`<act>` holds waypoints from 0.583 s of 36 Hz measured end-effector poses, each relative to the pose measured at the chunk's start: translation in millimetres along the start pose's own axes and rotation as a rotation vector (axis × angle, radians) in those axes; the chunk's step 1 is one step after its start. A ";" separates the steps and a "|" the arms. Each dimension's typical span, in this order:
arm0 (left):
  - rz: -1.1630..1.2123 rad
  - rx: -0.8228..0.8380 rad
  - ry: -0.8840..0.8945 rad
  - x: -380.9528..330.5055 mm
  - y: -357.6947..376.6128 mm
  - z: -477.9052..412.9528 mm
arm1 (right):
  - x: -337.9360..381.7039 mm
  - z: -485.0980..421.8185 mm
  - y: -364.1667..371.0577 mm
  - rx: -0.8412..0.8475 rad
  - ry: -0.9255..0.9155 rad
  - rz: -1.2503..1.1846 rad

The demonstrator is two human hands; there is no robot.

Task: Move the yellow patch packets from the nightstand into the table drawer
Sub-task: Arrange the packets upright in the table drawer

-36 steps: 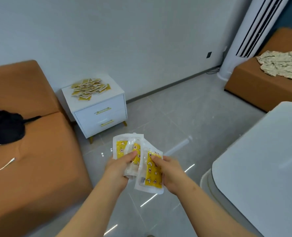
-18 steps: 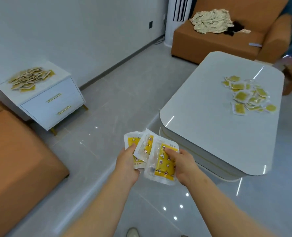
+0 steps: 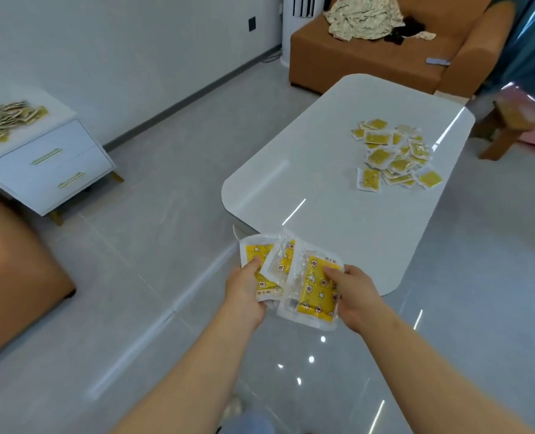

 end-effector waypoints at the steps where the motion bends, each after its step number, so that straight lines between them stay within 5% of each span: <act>1: -0.004 -0.007 0.003 4.9 10.1 -3.0 | 4.1 -3.0 -11.3 0.004 0.008 -0.005; 21: -0.273 -0.001 0.036 6.2 267.3 -157.3 | 172.6 -144.9 -217.5 -0.143 0.011 -0.097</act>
Point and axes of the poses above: each hand's wrist, its own z-axis away from the middle knuckle, its own y-axis out of the palm, x = y × z, the point moved 7 cm from there along -z, towards the middle knuckle, and after that the axes turned 11 degrees about x, right-handed, at the moved point
